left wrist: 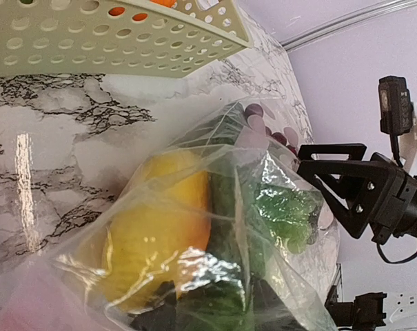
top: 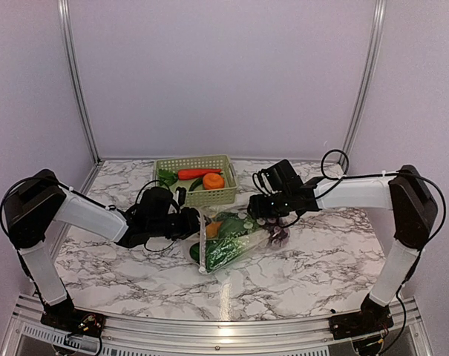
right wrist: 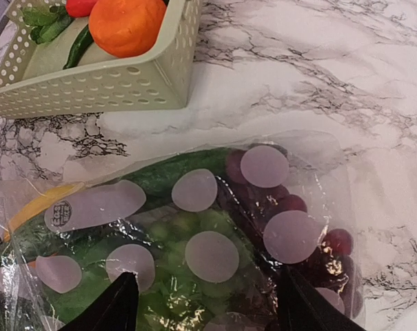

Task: Open the zip-top bag and remove the fake food
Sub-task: Pick up the fake vegetable from the zipper food storage bag.

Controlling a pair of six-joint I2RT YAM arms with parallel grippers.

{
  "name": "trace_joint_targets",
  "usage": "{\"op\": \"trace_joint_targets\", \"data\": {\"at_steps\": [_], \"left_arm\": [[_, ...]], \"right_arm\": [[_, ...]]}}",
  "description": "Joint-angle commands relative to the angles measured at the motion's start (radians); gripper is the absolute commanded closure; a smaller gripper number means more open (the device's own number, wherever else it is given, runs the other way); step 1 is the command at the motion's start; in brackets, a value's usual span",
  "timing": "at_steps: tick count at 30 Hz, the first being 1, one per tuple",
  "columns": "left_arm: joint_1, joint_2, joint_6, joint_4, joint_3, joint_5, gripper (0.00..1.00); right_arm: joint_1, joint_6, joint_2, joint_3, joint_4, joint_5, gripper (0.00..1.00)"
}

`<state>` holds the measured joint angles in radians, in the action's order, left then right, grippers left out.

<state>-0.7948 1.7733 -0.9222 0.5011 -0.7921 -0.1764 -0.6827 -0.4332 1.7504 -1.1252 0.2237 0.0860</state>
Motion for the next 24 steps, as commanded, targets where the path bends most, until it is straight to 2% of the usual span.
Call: {"op": "trace_joint_targets", "data": {"at_steps": [1, 10, 21, 24], "left_arm": [[-0.001, 0.027, -0.062, 0.084, -0.035, 0.032, 0.6], [-0.003, 0.049, -0.057, 0.009, -0.113, 0.031, 0.6], [-0.008, 0.098, -0.024, -0.128, -0.198, 0.071, 0.66], [-0.009, 0.112, -0.021, -0.115, -0.198, 0.065, 0.66]], "right_arm": [[-0.014, 0.024, 0.016, -0.02, 0.023, -0.013, 0.33], [-0.018, 0.001, 0.002, 0.033, -0.003, -0.039, 0.34], [-0.022, -0.022, -0.017, 0.065, -0.032, -0.046, 0.35], [-0.023, -0.025, -0.019, 0.068, -0.036, -0.046, 0.35]]}}
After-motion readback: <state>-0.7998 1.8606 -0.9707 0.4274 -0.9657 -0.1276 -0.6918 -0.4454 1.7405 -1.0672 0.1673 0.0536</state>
